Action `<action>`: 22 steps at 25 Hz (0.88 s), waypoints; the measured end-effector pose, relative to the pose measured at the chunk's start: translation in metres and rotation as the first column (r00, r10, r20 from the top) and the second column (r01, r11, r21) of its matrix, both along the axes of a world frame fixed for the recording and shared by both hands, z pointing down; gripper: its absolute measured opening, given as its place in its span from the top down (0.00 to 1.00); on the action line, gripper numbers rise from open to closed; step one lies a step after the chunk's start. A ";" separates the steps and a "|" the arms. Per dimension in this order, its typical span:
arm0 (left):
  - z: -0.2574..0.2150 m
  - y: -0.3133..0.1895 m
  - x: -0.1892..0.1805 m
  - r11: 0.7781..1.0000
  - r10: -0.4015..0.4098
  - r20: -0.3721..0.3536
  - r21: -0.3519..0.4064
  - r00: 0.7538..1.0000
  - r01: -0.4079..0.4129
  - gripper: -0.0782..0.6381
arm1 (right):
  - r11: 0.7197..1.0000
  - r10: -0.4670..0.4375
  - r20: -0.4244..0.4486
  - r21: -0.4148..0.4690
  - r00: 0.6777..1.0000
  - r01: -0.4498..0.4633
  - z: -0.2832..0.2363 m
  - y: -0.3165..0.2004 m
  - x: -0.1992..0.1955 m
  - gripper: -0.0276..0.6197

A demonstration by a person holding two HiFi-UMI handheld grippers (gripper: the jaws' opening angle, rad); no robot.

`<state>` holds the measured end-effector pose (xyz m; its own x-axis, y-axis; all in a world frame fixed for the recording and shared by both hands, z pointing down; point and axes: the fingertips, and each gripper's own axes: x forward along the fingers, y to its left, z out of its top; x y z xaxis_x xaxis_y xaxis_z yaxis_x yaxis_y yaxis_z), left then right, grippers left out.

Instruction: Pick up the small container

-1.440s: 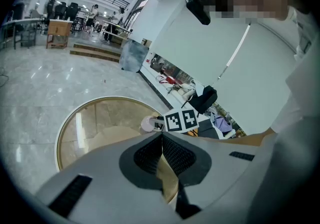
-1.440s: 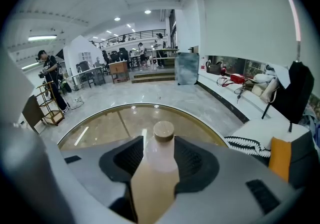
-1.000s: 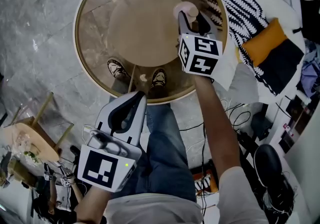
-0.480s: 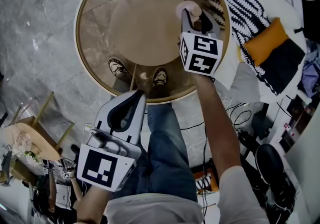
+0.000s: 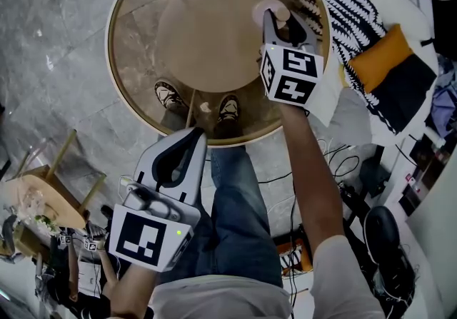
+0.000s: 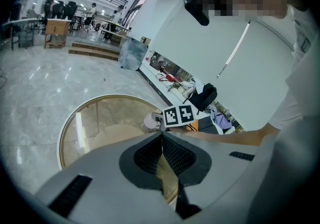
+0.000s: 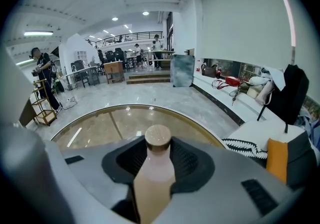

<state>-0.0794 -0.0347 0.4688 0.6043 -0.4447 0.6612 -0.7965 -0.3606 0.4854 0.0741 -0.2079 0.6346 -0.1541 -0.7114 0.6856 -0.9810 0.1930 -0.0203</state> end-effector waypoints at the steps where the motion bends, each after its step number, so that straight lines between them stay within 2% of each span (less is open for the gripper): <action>1: 0.000 0.001 0.000 1.000 -0.001 0.001 -0.001 1.000 0.001 0.87 | 1.000 0.000 0.000 0.000 1.000 0.000 0.000 0.000 0.000 0.73; 8: -0.003 -0.001 -0.002 1.000 -0.014 -0.024 0.013 1.000 0.014 0.87 | 1.000 -0.009 -0.011 -0.011 1.000 0.009 0.000 0.000 -0.002 0.73; 22: 0.004 0.008 -0.023 0.999 -0.043 0.022 0.002 0.999 0.043 0.87 | 0.997 -0.073 -0.034 -0.011 0.997 0.072 -0.002 0.007 -0.010 0.73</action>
